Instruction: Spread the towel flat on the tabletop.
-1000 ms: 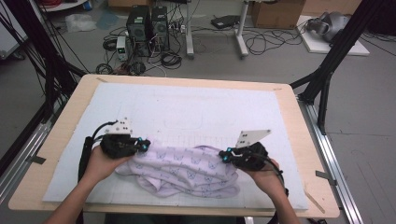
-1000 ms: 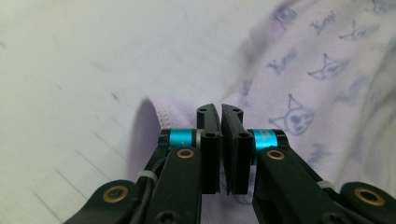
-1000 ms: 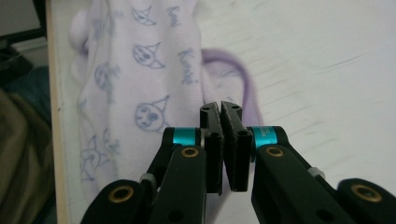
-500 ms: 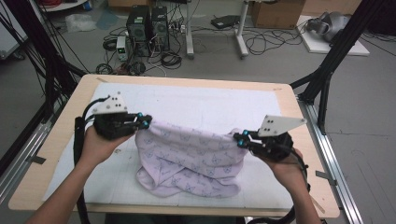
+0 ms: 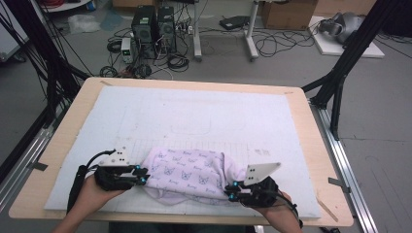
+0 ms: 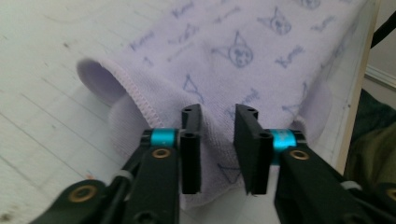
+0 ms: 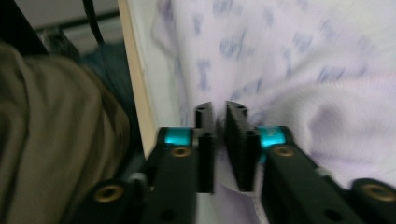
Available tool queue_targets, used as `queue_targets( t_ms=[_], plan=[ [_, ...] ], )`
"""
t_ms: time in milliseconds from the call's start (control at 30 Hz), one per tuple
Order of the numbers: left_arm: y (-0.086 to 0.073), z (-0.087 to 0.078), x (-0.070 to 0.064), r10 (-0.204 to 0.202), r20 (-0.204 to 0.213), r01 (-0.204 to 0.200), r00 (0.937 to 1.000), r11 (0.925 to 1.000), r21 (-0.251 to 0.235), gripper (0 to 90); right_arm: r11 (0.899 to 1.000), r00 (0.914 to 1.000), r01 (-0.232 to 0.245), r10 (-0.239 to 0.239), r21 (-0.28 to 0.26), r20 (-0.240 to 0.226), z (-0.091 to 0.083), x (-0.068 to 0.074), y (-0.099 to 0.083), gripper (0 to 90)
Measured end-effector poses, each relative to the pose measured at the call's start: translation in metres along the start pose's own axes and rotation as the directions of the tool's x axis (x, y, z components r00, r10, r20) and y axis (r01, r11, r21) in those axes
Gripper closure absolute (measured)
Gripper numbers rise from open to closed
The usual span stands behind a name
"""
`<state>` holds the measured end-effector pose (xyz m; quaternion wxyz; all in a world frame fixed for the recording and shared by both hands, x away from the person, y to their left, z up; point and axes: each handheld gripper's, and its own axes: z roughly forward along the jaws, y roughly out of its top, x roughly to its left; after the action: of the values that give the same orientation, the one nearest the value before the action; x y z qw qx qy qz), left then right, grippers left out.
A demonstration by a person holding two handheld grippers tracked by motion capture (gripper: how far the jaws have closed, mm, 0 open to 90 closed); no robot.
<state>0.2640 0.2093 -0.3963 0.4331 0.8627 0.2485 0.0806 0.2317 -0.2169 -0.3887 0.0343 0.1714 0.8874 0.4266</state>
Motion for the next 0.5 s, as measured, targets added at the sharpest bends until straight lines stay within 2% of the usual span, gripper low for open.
queue_targets(
  t_ms=[100,167,233,300,333,367,400,467,500],
  plan=[
    [0.017,-0.008,0.005,0.007,-0.013,-0.008,0.9999,0.9990,-0.045,63.8,0.998,0.9994,0.013,-0.011,-0.063,0.032,-0.014,-0.009,0.019,70.6],
    [0.029,-0.008,0.009,0.019,-0.016,-0.020,0.9997,0.9981,-0.058,61.7,0.998,0.9975,0.030,-0.026,-0.062,0.066,-0.016,-0.017,0.031,66.4],
    [0.038,0.000,0.013,0.028,-0.027,-0.029,0.9992,0.9981,-0.054,59.5,0.999,0.9964,0.018,-0.014,-0.040,0.083,-0.010,-0.028,0.042,59.5],
    [0.042,0.013,0.017,0.037,-0.032,-0.038,0.9988,0.9989,-0.027,58.6,1.000,0.9947,0.014,-0.012,-0.015,0.102,0.002,-0.041,0.047,54.7],
    [0.042,0.021,0.020,0.041,-0.040,-0.042,0.9983,0.9991,-0.001,58.3,1.000,0.9935,-0.006,0.006,-0.001,0.114,0.010,-0.048,0.047,50.8],
    [0.041,0.029,0.024,0.026,-0.038,-0.025,0.9989,0.9996,0.015,57.6,0.999,0.9923,-0.040,0.038,0.013,0.118,0.018,-0.057,0.046,49.5],
    [0.039,0.035,0.028,0.014,-0.038,-0.012,0.9992,0.9993,0.036,56.8,0.997,0.9914,-0.069,0.065,0.035,0.114,0.025,-0.064,0.044,49.4],
    [0.035,0.048,0.036,0.001,-0.061,0.004,0.9982,0.9955,0.094,56.8,0.988,0.9892,-0.099,0.085,0.117,0.119,0.038,-0.075,0.039,50.3],
    [0.032,0.054,0.039,-0.009,-0.062,0.018,0.9980,0.9908,0.134,59.4,0.982,0.9879,-0.109,0.090,0.154,0.126,0.043,-0.079,0.037,56.7]
  ],
)
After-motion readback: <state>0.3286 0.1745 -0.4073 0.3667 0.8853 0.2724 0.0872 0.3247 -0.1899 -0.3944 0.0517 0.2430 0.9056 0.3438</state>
